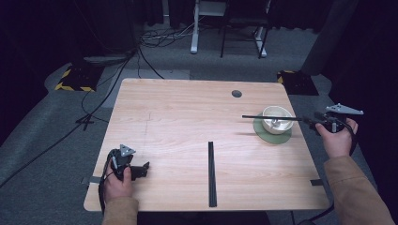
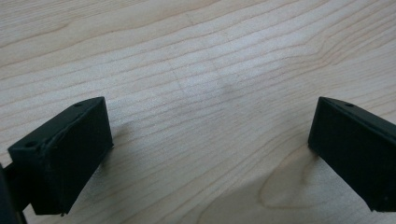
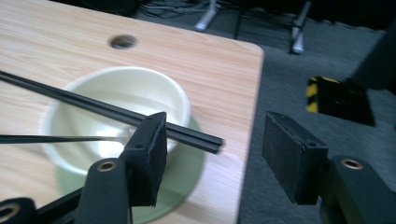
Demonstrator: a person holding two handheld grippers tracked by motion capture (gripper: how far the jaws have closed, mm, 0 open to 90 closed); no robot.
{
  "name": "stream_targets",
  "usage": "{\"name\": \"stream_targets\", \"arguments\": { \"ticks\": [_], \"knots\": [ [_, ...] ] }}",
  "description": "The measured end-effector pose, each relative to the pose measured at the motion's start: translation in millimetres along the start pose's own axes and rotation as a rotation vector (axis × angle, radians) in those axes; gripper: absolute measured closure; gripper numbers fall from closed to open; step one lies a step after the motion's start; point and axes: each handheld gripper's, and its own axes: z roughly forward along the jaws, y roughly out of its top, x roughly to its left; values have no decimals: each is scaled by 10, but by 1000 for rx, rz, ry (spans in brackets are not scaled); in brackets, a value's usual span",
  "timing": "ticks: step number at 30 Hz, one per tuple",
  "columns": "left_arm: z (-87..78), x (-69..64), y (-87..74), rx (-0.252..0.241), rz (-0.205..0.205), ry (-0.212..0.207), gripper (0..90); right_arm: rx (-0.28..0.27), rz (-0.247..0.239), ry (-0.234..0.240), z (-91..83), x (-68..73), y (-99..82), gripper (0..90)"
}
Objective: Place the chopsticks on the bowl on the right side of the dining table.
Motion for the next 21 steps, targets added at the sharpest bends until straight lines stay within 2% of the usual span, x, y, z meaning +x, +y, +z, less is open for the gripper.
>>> {"name": "stream_targets", "arguments": {
  "ticks": [10, 15, 21],
  "knots": [
    [0, 0, 0, 0, 0, 0, 0, -52, -38, 153, -314, 282, 153, 382],
    [0, 0, 0, 0, 0, 0, 0, -79, -50, 216, -474, 468, 151, 361],
    [0, 0, 0, 0, 0, 0, 0, -79, -73, 280, -621, 643, 141, 349]
  ]
}}
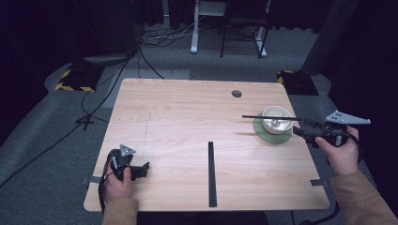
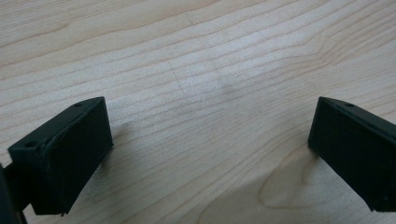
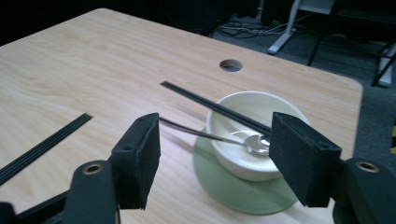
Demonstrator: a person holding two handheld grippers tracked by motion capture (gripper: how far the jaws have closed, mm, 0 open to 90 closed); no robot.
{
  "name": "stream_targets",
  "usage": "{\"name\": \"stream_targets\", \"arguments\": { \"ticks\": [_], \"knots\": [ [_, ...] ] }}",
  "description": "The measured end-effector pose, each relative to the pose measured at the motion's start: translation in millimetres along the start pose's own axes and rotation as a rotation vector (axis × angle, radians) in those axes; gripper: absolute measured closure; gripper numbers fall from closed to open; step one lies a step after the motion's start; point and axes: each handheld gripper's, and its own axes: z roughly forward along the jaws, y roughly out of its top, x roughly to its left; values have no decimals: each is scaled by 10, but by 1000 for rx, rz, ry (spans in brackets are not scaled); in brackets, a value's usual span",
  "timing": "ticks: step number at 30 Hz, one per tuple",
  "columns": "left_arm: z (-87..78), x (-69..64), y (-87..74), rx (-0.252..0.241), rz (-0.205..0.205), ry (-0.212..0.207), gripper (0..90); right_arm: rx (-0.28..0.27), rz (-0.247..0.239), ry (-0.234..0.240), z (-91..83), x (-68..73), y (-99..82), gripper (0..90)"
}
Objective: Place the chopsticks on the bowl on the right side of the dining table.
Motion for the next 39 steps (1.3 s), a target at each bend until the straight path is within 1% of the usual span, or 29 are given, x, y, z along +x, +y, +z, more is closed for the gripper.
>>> {"name": "stream_targets", "arguments": {
  "ticks": [1, 2, 3, 5, 7, 12, 13, 15, 16, 17, 19, 20, 21, 22, 25, 26, 31, 35, 39],
  "knots": [
    [0, 0, 0, 0, 0, 0, 0, 6, 5, 17, -15, 45, 2, 344],
    [0, -1, 0, 0, -3, -1, 0, 10, -1, 29, -22, 64, 2, 341],
    [0, 0, 0, 0, 0, 0, 0, 22, 10, 51, -34, 107, 4, 334],
    [0, 0, 0, 0, 0, 0, 0, 36, 25, 78, -39, 147, 1, 321],
    [0, 0, 0, 0, 0, 0, 0, 35, 32, 108, -41, 200, 1, 315],
    [0, -2, 0, 0, -3, 0, 0, 70, 17, 157, -28, 330, -27, 286],
    [1, -3, -1, -2, -4, -3, 0, 78, 23, 161, -15, 361, -39, 261],
    [-4, -5, -3, -2, -6, 1, 0, 96, 20, 180, -3, 404, -69, 252],
    [-4, -10, -6, -3, -10, 0, 0, 85, 31, 180, -3, 431, -89, 251],
    [-8, -11, -7, 0, -9, -5, 0, 83, 24, 178, -6, 448, -116, 243],
    [-12, -18, -13, 0, -9, 5, 0, 85, 31, 177, -3, 503, -174, 225],
    [-12, -18, -12, 0, -9, 3, 0, 78, 41, 178, 4, 537, -201, 225],
    [-12, -18, -12, 0, -9, 4, 0, 78, 33, 176, 12, 566, -231, 225],
    [-12, -18, -12, 0, -9, 5, 0, 89, 25, 177, 25, 597, -260, 225],
    [-12, -19, -12, 0, -9, 5, 0, 103, 22, 213, 98, 650, -335, 225],
    [-12, -20, -12, 0, -10, 6, 0, 110, 8, 214, 128, 657, -364, 225],
    [-12, -21, -12, 0, -10, 7, 0, 129, 7, 216, 269, 709, -497, 226],
    [-12, -21, -13, -1, -10, 7, 0, 154, -7, 241, 375, 769, -588, 226],
    [-12, -21, -13, -1, -10, 7, 0, 183, -35, 233, 481, 826, -662, 226]
  ]
}}
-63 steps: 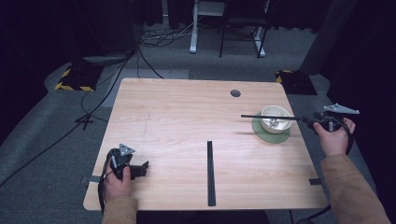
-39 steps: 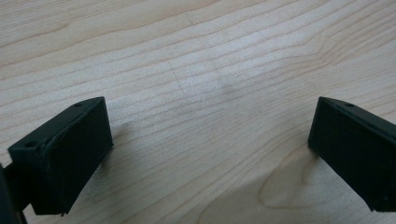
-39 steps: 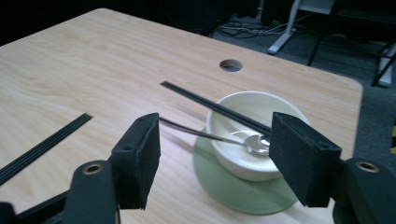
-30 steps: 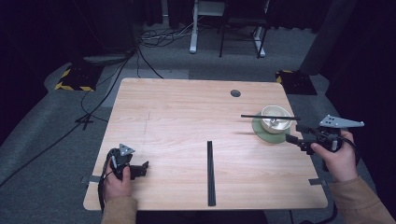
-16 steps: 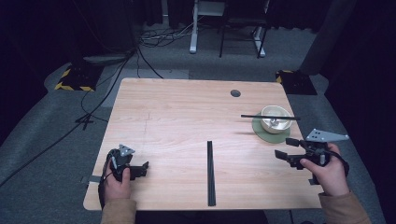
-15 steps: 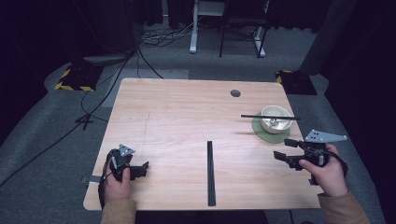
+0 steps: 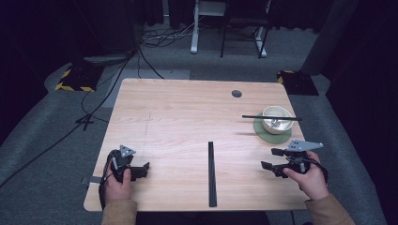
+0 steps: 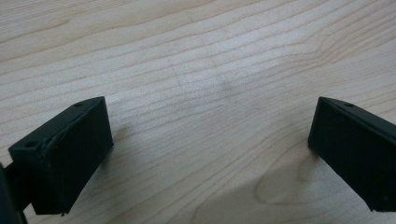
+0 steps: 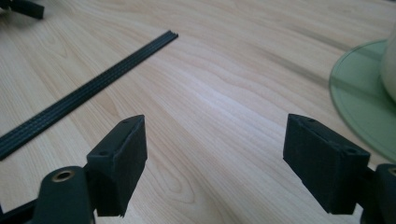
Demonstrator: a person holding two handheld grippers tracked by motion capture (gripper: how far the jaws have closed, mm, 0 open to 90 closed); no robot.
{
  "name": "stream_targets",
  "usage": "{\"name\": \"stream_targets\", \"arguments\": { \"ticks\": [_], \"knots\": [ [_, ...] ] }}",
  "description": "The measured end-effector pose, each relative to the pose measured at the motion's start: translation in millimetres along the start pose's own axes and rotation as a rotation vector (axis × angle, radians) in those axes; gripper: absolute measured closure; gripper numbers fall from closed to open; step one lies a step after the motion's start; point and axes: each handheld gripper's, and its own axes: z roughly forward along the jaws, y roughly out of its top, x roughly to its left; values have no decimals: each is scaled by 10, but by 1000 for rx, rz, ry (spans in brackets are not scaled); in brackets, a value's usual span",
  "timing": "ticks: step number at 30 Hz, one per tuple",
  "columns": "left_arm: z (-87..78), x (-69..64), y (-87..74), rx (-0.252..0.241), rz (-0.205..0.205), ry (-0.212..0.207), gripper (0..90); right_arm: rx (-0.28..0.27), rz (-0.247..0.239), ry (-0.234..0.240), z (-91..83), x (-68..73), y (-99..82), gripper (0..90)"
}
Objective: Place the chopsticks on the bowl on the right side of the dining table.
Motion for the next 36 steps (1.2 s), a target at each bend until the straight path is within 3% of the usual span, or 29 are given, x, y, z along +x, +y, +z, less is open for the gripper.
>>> {"name": "stream_targets", "arguments": {
  "ticks": [7, 14, 17, 23, 28, 32, 36],
  "knots": [
    [0, 0, 0, 0, 0, 0, 0, 58, 10, 11, 236, 14, -131, 224],
    [0, 0, 0, 0, 0, 0, 0, 79, 19, -2, 385, 7, -235, 190],
    [0, -1, 0, 1, -1, 0, 0, 88, 0, -33, 425, 8, -273, 185],
    [-1, -1, 0, 1, -1, 0, 0, 82, -22, -49, 479, 9, -334, 177],
    [-1, 0, 0, 1, -1, -1, 0, 78, -48, -34, 516, 24, -371, 158],
    [-1, 0, 0, 1, -1, -1, 0, 76, -93, -56, 547, 51, -383, 143],
    [0, 0, 0, 0, 0, 0, 0, 81, -100, -60, 557, 61, -381, 129]
  ]
}}
